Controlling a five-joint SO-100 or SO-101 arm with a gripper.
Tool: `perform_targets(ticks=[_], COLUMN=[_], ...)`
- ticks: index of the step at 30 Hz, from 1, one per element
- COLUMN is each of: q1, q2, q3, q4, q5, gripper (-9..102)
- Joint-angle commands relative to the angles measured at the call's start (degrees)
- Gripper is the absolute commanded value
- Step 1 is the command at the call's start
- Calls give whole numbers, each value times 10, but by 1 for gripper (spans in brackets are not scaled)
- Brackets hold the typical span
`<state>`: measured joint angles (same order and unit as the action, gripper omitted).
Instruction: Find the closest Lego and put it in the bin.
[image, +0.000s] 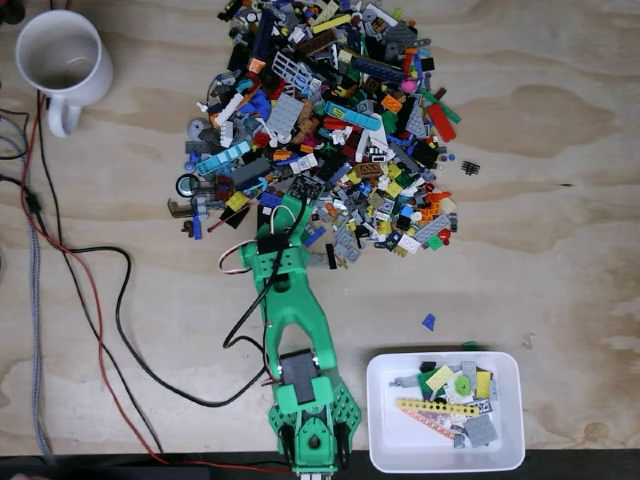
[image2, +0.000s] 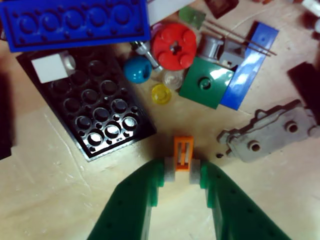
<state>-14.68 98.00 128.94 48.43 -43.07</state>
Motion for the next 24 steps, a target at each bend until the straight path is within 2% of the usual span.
perform_targets(ticks=[1, 5, 9, 14, 18, 24], q1=[-4, 12, 35, 99, 207, 454], q2=[19, 65, 128, 192, 254, 346], q3=[-25, -79, -164, -258, -270, -196], q4=[13, 83, 190, 308, 374, 405], q5=[-7, -27, -49, -82, -119, -238], gripper=[2, 2, 2, 1, 1, 2])
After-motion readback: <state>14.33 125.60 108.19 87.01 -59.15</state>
